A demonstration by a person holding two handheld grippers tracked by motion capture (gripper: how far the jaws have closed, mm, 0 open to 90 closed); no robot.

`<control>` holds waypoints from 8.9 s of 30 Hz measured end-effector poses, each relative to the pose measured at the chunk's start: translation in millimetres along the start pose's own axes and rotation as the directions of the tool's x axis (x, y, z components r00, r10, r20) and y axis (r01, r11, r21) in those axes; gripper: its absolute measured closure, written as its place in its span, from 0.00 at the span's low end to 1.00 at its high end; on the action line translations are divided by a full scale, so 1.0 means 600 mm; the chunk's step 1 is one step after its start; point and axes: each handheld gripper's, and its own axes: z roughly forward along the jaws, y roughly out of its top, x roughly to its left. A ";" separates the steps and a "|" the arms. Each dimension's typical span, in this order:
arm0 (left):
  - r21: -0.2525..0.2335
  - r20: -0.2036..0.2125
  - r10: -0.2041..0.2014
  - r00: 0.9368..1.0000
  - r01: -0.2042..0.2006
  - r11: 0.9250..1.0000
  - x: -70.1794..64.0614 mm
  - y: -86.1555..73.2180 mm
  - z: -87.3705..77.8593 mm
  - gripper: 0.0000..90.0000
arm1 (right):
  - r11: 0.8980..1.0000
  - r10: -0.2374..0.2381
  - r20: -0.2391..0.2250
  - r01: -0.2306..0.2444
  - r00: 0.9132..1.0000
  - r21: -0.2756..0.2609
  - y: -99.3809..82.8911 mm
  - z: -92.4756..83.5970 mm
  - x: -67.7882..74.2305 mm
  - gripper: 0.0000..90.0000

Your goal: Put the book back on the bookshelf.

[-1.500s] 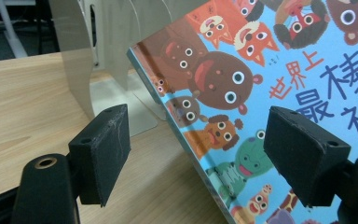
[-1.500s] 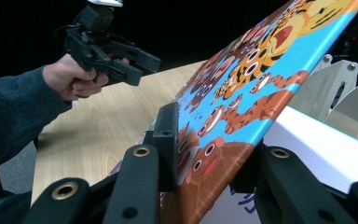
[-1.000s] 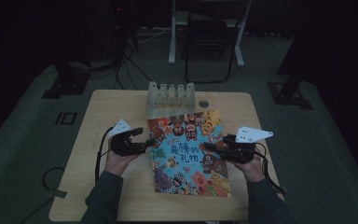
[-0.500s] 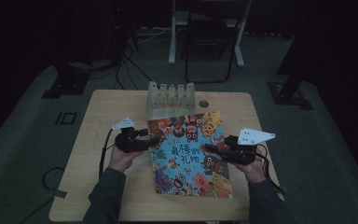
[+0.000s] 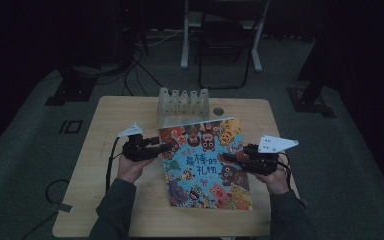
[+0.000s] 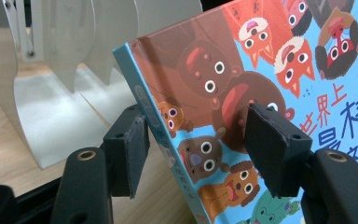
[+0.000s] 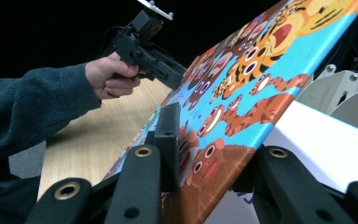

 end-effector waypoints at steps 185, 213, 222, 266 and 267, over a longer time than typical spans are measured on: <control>-0.214 0.086 0.383 0.920 -0.358 0.909 -0.147 -0.028 0.051 0.53 | 0.961 0.144 0.335 -0.212 0.931 0.176 -0.226 -0.099 -0.052 0.48; -0.228 0.134 0.380 0.915 -0.344 0.911 -0.142 -0.033 0.072 0.60 | 0.957 0.154 0.334 -0.225 0.930 0.185 -0.234 -0.098 -0.053 0.46; -0.223 0.102 0.426 0.899 -0.397 0.890 -0.156 -0.037 0.071 0.80 | 0.956 0.155 0.335 -0.226 0.929 0.184 -0.235 -0.099 -0.053 0.46; -0.257 0.104 0.417 0.903 -0.381 0.888 -0.168 -0.058 0.090 0.89 | 0.941 0.169 0.357 -0.258 0.919 0.217 -0.258 -0.096 -0.059 0.46; -0.257 0.101 0.417 0.903 -0.381 0.888 -0.169 -0.058 0.090 0.89 | 0.940 0.168 0.362 -0.260 0.917 0.222 -0.261 -0.094 -0.059 0.46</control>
